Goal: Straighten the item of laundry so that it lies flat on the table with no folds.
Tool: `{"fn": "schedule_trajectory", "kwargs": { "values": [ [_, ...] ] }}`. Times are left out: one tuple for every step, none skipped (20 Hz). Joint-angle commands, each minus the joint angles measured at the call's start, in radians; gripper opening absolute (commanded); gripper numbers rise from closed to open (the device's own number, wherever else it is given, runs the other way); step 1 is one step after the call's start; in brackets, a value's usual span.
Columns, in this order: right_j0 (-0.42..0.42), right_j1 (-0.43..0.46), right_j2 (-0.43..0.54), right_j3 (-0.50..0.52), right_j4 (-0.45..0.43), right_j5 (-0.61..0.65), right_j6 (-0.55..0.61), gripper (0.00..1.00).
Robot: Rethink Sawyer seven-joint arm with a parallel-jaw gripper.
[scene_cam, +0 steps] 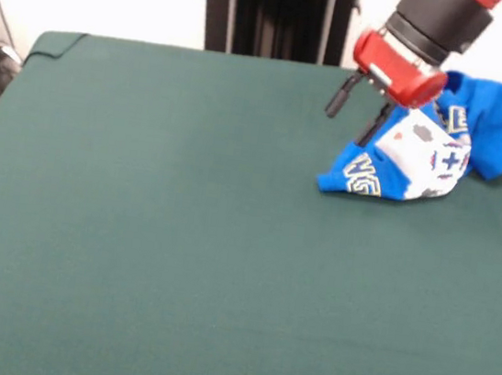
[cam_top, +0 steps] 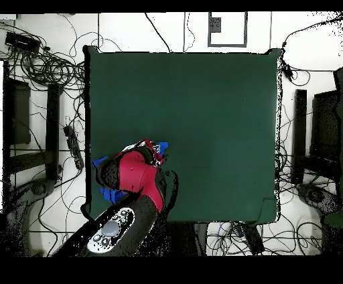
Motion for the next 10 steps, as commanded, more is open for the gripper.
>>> {"fn": "schedule_trajectory", "kwargs": {
  "values": [
    [0.01, -0.014, 0.015, 0.034, 0.036, -0.033, 0.202, 1.0],
    [0.011, -0.02, 0.016, 0.036, 0.037, -0.025, 0.203, 1.0],
    [0.009, -0.023, 0.018, 0.036, 0.037, -0.023, 0.201, 1.0],
    [0.004, -0.026, 0.028, 0.04, 0.038, -0.028, 0.201, 1.0],
    [0.002, -0.025, 0.034, 0.042, 0.04, -0.035, 0.202, 1.0],
    [0.004, -0.019, 0.035, 0.04, 0.043, -0.039, 0.207, 1.0],
    [0.006, -0.012, 0.04, 0.038, 0.049, -0.047, 0.215, 1.0],
    [0.007, -0.01, 0.042, 0.037, 0.053, -0.047, 0.218, 1.0],
    [0.01, -0.007, 0.044, 0.034, 0.058, -0.045, 0.224, 1.0],
    [0.013, -0.005, 0.045, 0.029, 0.063, -0.039, 0.228, 1.0]
  ]
}}
